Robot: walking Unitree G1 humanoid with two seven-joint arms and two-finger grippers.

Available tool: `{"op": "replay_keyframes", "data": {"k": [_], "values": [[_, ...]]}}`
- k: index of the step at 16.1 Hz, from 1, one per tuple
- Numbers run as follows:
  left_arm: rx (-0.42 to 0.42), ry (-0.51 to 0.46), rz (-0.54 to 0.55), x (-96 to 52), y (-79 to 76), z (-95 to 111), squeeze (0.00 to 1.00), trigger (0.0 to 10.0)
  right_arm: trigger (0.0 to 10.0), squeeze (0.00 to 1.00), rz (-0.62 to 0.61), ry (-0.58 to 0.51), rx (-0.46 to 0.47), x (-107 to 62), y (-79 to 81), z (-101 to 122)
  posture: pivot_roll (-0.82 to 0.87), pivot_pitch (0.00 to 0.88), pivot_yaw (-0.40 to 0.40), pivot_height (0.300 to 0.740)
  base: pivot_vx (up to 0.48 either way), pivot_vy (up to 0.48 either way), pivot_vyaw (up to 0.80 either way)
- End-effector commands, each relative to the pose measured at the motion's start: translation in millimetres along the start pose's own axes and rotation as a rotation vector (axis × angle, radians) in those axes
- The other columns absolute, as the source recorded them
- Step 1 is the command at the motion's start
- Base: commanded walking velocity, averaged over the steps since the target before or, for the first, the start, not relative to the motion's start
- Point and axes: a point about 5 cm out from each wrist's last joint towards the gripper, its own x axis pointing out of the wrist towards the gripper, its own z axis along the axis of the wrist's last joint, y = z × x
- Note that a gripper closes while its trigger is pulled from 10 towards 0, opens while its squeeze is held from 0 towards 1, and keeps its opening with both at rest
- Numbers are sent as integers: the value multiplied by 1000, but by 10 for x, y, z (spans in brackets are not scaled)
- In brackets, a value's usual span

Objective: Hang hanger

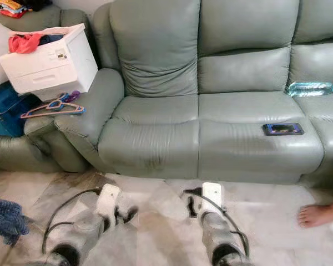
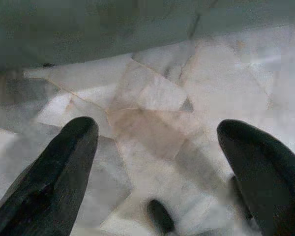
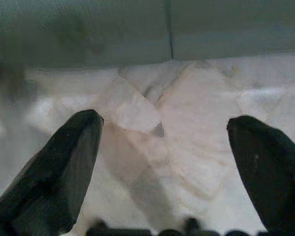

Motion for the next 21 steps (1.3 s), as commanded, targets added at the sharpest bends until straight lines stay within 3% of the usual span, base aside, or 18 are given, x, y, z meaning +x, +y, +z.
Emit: {"op": "replay_keyframes", "data": {"k": [1, 6, 12, 17, 21], "values": [[47, 163, 111, -251, 422, -439, 0, 10000, 10000, 0, -44, 161, 65, -155, 13, -518, -155, 0, 306, 740, 0, 0, 0], [-7, 153, 97, -201, 278, -452, 0, 10000, 10000, 0, -30, 139, 29, -111, -39, -411, -161, 0, 259, 740, 0, 0, 0], [3, 172, 108, -231, 391, -431, 0, 10000, 10000, 0, -2, 187, 6, -158, 34, -540, -110, 0, 251, 740, 0, 0, 0], [2, 191, 126, -263, 384, -526, 0, 10000, 10000, 0, 50, 248, -45, -237, 169, -716, -11, 0, 233, 740, 0, 0, 0], [-18, 195, 132, -236, 316, -533, 0, 10000, 10000, 0, 51, 244, -77, -221, 105, -693, -26, 0, 196, 740, 0, 0, 0]]}}
